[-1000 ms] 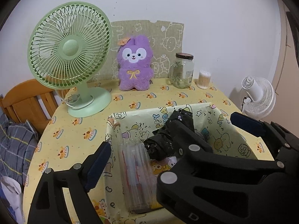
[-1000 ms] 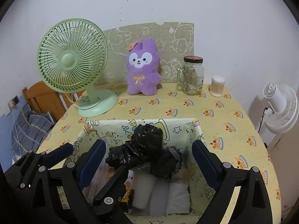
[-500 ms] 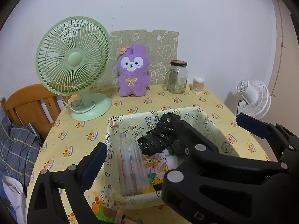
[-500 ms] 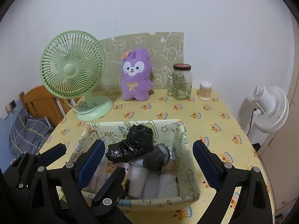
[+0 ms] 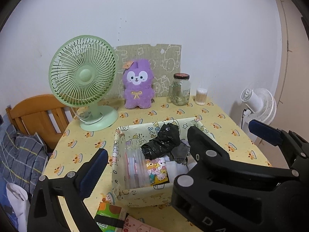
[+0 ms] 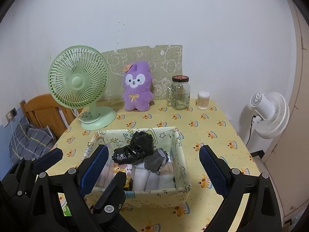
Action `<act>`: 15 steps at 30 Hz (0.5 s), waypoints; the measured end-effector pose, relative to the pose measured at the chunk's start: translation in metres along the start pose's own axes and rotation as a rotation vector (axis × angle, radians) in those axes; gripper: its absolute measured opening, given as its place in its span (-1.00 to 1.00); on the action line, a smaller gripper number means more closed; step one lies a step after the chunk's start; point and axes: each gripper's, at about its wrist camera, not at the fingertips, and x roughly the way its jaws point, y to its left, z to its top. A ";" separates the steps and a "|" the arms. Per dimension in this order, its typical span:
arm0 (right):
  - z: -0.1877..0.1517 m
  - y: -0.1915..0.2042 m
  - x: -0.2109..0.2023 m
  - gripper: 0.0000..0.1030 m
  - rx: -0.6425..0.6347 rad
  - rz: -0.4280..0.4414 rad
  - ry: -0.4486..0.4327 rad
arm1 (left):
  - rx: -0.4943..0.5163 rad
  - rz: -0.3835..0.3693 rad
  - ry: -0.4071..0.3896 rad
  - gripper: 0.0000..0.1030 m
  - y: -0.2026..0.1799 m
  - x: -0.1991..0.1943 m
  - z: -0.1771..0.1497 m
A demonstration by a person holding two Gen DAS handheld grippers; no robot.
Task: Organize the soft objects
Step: 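Withdraw both open tools up from the box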
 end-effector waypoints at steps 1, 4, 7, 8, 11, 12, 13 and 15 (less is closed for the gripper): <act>0.000 0.000 -0.002 0.88 0.000 -0.001 -0.003 | 0.001 0.000 -0.003 0.98 -0.001 -0.003 -0.001; -0.002 -0.001 -0.012 0.88 0.001 -0.006 -0.011 | 0.003 -0.001 -0.012 0.98 -0.003 -0.011 -0.003; -0.004 -0.001 -0.020 0.89 0.001 -0.009 -0.019 | 0.003 -0.003 -0.022 0.98 -0.005 -0.019 -0.006; -0.005 0.000 -0.023 0.89 0.000 -0.010 -0.022 | 0.003 -0.003 -0.026 0.98 -0.006 -0.022 -0.006; -0.007 0.000 -0.032 0.89 -0.002 -0.012 -0.032 | 0.001 -0.006 -0.035 0.98 -0.006 -0.030 -0.009; -0.008 0.000 -0.036 0.89 -0.003 -0.014 -0.035 | 0.001 -0.006 -0.038 0.98 -0.007 -0.033 -0.010; -0.009 0.001 -0.039 0.89 -0.003 -0.015 -0.037 | 0.000 -0.007 -0.041 0.98 -0.007 -0.036 -0.011; -0.012 0.002 -0.044 0.89 -0.003 -0.017 -0.041 | 0.001 -0.009 -0.046 0.98 -0.007 -0.041 -0.014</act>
